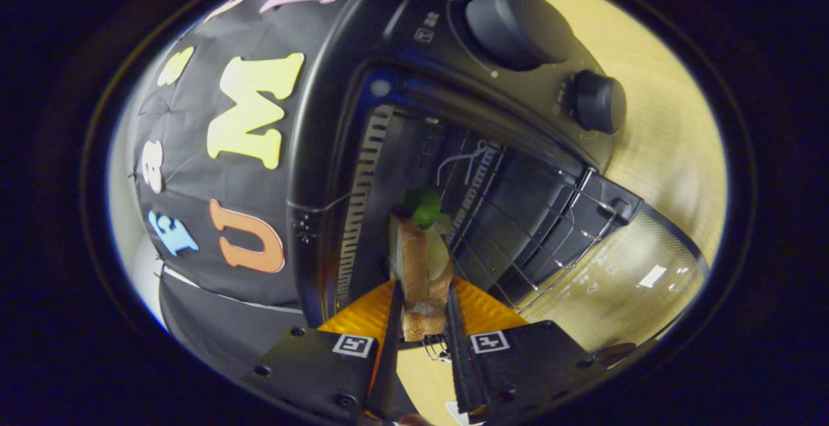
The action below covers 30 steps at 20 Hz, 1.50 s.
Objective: Open the toaster oven, put the food inside, and close the toaster oven door.
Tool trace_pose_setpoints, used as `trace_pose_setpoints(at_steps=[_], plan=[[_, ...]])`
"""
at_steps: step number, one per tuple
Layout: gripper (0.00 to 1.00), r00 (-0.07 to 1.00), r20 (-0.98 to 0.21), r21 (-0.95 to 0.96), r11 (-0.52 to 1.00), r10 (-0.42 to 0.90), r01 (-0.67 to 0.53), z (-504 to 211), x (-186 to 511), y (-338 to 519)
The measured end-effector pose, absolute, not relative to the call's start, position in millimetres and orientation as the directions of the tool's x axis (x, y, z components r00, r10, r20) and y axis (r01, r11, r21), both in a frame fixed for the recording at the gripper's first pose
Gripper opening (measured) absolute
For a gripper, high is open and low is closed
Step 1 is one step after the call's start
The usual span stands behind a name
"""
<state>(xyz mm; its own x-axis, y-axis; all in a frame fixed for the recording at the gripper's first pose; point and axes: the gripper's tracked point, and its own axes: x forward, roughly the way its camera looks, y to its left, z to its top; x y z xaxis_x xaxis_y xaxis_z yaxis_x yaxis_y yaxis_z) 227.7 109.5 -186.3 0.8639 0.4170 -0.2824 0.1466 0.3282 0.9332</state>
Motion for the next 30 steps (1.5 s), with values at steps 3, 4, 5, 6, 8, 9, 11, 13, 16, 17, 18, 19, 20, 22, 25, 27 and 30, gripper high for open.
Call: trace_pose_setpoints(at_steps=[3,4,5,6,8,9,11,13,16,17,18,19,20,22,25,27,30], plan=[[0.59,0.842,-0.332,0.898,0.416,0.426,0.144,-187.8,223.7,116.4],[0.65,0.834,-0.346,0.884,0.446,0.429,0.138,-186.3,218.9,116.3],[0.71,0.829,-0.363,0.867,0.481,0.425,0.133,-186.3,217.5,117.4],[0.77,0.824,-0.381,0.845,0.52,0.42,0.125,-185.4,212.5,116.7],[0.81,0.811,-0.421,0.792,0.6,0.406,0.111,-184.6,206.5,115.7],[0.81,0.804,-0.437,0.766,0.636,0.403,0.097,-183.1,200.9,116.9],[0.84,0.794,-0.461,0.718,0.693,0.396,0.071,-177.6,189.0,119.0],[0.84,0.796,-0.472,0.671,0.74,0.379,0.045,-167.1,173.3,117.2],[0.89,0.805,-0.48,0.556,0.831,0.349,-0.029,-147.5,139.7,116.3],[0.89,0.81,-0.478,0.509,0.859,0.339,-0.059,-141.2,128.0,115.5],[0.89,0.817,-0.479,0.457,0.886,0.323,-0.082,-136.2,115.2,112.9],[0.89,0.826,-0.476,0.405,0.909,0.303,-0.1,-132.7,104.5,109.1],[0.89,0.835,-0.471,0.361,0.926,0.283,-0.11,-130.7,92.4,106.1],[0.9,0.844,-0.472,0.313,0.943,0.255,-0.11,-136.0,71.3,103.9],[0.98,0.832,-0.505,0.264,0.959,0.231,-0.106,-169.9,44.5,100.0],[1.0,0.817,-0.538,0.213,0.971,0.208,-0.107,-197.3,34.4,95.5],[1.0,0.798,-0.573,0.147,0.982,0.185,-0.123,-236.4,38.1,96.2]])
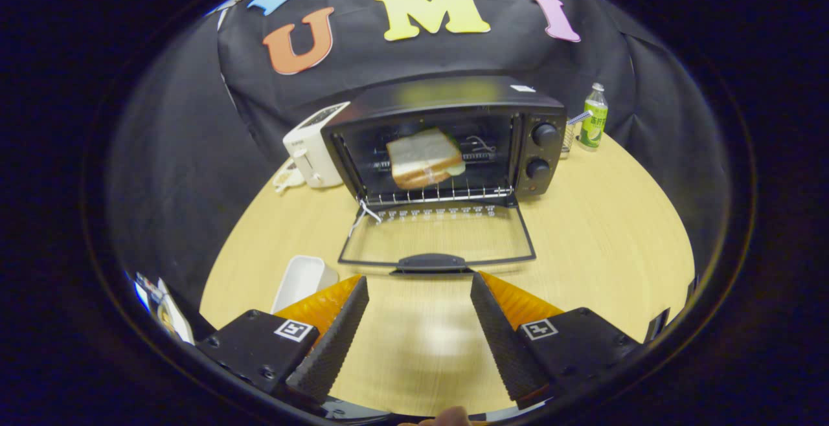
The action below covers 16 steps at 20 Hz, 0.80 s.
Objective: Open the toaster oven, put the food inside, and close the toaster oven door.
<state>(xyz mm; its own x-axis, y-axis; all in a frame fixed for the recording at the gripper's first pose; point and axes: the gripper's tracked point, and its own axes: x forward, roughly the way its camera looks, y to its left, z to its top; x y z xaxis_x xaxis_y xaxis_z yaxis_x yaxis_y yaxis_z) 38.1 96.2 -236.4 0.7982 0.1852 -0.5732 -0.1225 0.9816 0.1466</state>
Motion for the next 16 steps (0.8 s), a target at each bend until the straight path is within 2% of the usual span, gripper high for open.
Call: trace_pose_setpoints(at_steps=[6,16], plan=[[1.0,0.779,-0.606,0.114,0.987,0.157,-0.11,-284.1,57.7,102.1],[1.0,0.77,-0.635,0.11,0.994,0.065,0.006,-309.0,91.9,90.7]])
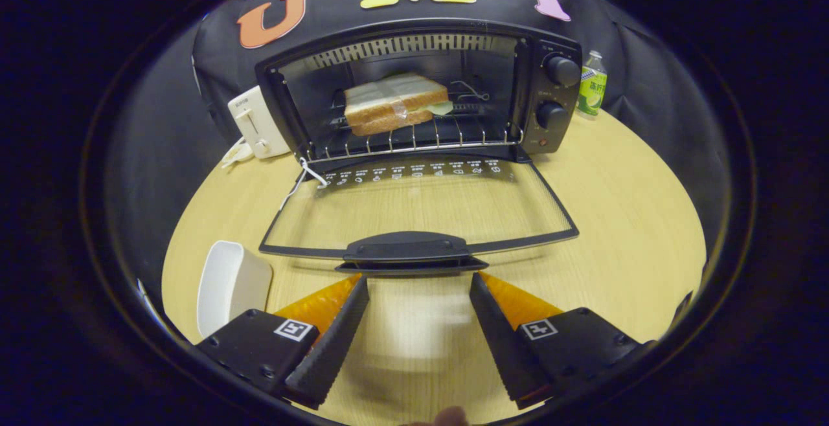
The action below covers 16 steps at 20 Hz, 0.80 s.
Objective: Open the toaster oven, put the food inside, and close the toaster oven door.
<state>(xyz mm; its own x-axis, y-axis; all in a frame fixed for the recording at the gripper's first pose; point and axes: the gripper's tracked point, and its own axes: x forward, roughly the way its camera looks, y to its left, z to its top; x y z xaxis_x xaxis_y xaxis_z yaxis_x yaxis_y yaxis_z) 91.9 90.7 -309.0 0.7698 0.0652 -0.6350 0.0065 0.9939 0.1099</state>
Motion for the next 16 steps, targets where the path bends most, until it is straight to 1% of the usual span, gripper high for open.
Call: trace_pose_setpoints(at_steps=[7,13,16], plan=[[1.0,0.76,-0.648,0.107,0.994,0.061,0.012,-297.5,88.6,89.7],[1.0,0.818,-0.572,0.127,0.992,0.057,0.02,-248.3,84.8,89.2],[1.0,0.849,-0.525,0.09,0.996,0.054,-0.008,-227.6,89.5,89.4]])
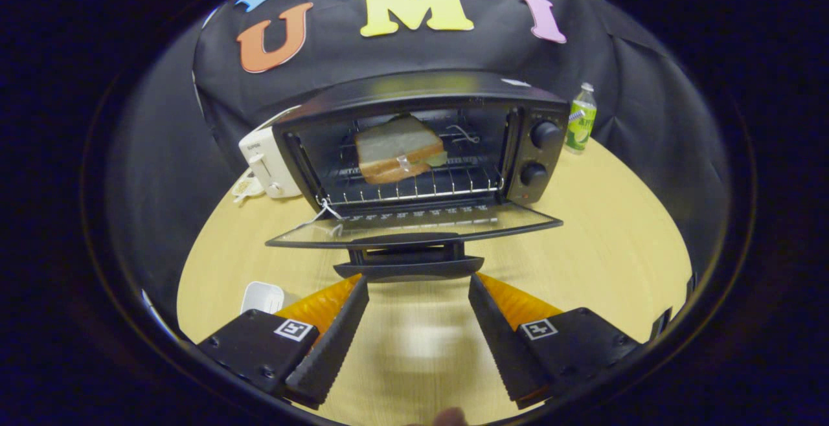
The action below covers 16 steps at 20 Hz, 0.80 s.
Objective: Open the toaster oven, put the food inside, and close the toaster oven door.
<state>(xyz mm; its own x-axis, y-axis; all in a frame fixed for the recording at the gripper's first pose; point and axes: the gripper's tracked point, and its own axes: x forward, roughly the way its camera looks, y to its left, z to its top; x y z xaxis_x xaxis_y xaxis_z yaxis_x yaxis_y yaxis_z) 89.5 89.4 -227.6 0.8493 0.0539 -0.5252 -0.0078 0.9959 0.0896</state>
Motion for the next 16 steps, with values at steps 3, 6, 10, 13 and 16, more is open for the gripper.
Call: trace_pose_setpoints(at_steps=[3,6,10,13,16], plan=[[1.0,0.891,-0.452,0.038,0.999,0.048,-0.034,-197.1,108.4,87.9],[1.0,0.909,-0.412,0.027,0.998,0.057,-0.051,-174.2,129.4,90.7],[1.0,0.939,-0.33,0.036,0.995,0.097,-0.091,-128.7,134.2,96.7],[1.0,0.964,-0.241,0.016,0.993,0.116,-0.116,-75.4,118.2,97.1],[1.0,0.982,-0.143,0.003,0.992,0.125,-0.126,-18.9,93.1,96.1]])
